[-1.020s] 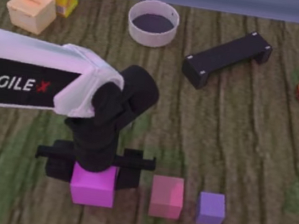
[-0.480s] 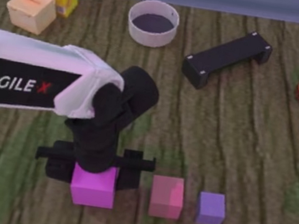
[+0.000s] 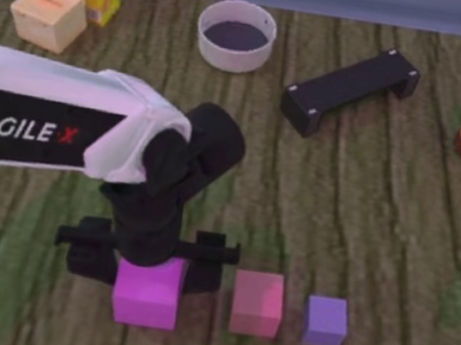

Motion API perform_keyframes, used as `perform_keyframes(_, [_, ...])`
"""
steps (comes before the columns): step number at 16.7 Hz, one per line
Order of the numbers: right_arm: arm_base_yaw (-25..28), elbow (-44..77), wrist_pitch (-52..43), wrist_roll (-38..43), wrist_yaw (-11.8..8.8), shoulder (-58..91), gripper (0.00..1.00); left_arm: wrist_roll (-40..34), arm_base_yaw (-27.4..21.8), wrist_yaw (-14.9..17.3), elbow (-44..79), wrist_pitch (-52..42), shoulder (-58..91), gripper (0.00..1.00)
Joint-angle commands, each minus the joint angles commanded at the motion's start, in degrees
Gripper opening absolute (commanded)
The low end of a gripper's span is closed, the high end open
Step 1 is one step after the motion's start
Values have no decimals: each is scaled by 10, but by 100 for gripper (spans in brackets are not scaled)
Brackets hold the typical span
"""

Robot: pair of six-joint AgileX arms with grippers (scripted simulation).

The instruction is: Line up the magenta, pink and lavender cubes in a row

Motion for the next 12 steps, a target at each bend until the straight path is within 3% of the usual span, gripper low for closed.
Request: perform_keyframes(12, [0, 0, 0, 0, 0, 0, 100, -1, 1, 0, 18, -24, -9, 100])
